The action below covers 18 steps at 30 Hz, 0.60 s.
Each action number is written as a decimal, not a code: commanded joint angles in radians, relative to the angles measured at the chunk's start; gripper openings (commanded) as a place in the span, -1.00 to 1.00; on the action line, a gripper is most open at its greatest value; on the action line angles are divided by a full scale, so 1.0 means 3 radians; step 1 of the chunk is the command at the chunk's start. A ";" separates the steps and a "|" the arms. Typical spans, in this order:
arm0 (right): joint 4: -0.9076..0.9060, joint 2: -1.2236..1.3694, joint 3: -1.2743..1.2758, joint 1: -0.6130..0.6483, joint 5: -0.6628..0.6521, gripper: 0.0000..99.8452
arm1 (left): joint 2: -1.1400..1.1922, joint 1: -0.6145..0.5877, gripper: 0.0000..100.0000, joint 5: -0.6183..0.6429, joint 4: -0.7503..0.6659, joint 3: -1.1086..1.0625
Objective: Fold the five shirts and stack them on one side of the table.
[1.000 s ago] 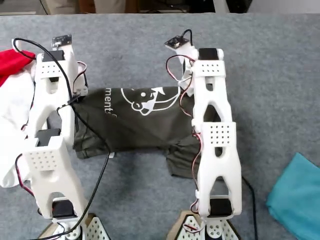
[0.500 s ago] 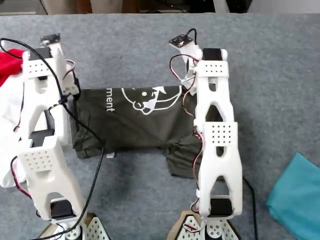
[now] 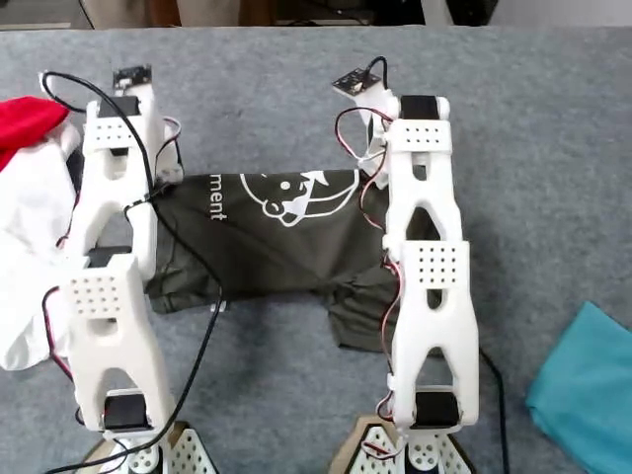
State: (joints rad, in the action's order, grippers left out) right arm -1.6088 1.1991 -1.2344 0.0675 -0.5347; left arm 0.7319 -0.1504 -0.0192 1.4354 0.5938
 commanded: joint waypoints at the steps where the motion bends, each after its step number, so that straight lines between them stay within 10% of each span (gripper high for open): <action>1: -0.0010 0.0003 -0.0120 -0.0110 -0.0036 -0.99 | 0.0049 -0.0133 -0.96 0.0020 0.0036 0.0133; 18: -0.0425 -0.0161 -0.0683 -0.0095 -0.0123 -0.99 | -0.0023 -0.0675 -0.96 -0.0189 0.0235 0.0619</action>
State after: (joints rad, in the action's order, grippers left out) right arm -1.6747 1.2006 -1.3188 0.0644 -0.5654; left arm 0.7825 -0.3590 -0.0683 1.4446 0.6552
